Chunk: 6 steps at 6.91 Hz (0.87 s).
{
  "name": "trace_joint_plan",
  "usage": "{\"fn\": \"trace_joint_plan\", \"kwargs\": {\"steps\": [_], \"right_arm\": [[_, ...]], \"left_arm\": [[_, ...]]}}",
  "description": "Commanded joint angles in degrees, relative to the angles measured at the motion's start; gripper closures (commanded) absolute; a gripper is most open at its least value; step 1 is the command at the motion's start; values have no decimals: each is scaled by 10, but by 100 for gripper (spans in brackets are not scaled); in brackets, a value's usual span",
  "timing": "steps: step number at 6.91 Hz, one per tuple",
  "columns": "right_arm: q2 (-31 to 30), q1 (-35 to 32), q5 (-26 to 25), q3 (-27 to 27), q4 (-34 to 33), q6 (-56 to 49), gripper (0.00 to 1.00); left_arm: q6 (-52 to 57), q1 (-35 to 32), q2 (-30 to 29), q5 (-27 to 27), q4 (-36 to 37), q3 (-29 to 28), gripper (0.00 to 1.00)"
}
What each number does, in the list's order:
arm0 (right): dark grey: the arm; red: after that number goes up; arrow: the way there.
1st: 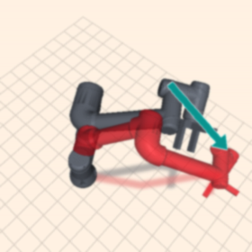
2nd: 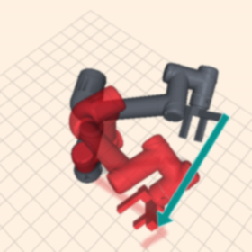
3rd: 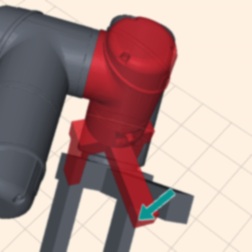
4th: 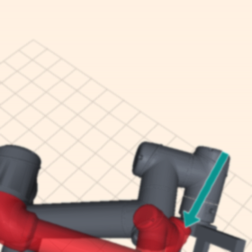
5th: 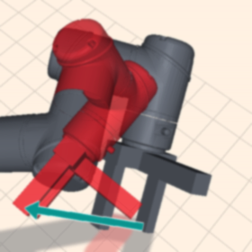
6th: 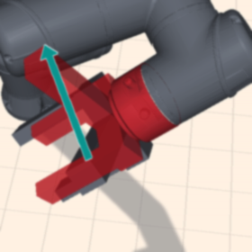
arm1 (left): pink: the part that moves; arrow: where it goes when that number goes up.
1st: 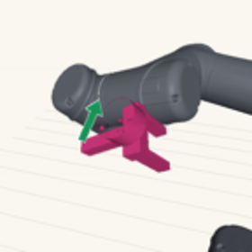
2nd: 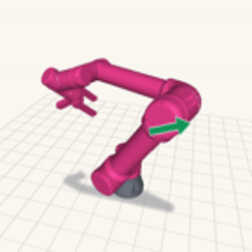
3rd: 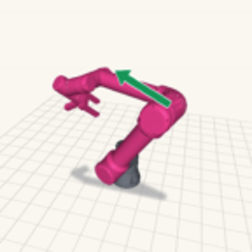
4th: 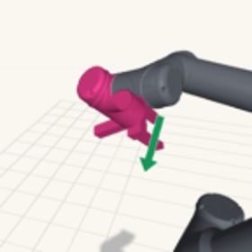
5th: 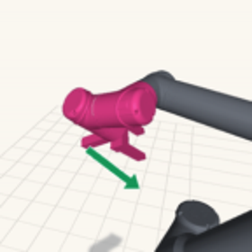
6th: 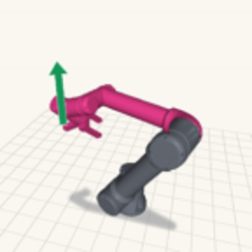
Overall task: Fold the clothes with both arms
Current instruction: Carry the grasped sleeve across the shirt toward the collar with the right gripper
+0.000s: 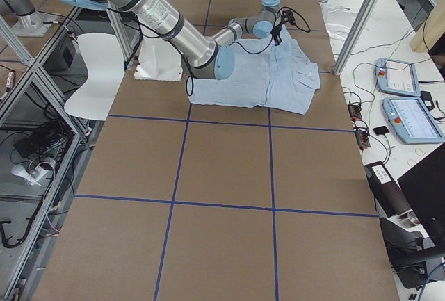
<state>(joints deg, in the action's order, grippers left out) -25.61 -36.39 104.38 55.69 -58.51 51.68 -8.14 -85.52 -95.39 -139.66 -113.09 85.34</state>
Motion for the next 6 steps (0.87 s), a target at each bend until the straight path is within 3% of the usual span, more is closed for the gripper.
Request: {"fn": "trace_joint_plan", "kwargs": {"steps": [1, 3, 4, 5, 6], "right_arm": [[8, 18, -36, -4, 20, 1, 0], [3, 17, -37, 3, 4, 41, 0], [3, 14, -34, 31, -70, 47, 0], [-3, -3, -10, 74, -149, 39, 0], [-20, -28, 49, 103, -176, 35, 0]], "left_arm": [[-1, 0, -1, 0, -4, -3, 1], [-47, 2, -3, 2, -19, 0, 1], [-103, 29, -3, 7, -51, 0, 1], [-181, 61, -2, 22, -96, -1, 1], [-266, 99, -1, 68, -141, -2, 2]]}}
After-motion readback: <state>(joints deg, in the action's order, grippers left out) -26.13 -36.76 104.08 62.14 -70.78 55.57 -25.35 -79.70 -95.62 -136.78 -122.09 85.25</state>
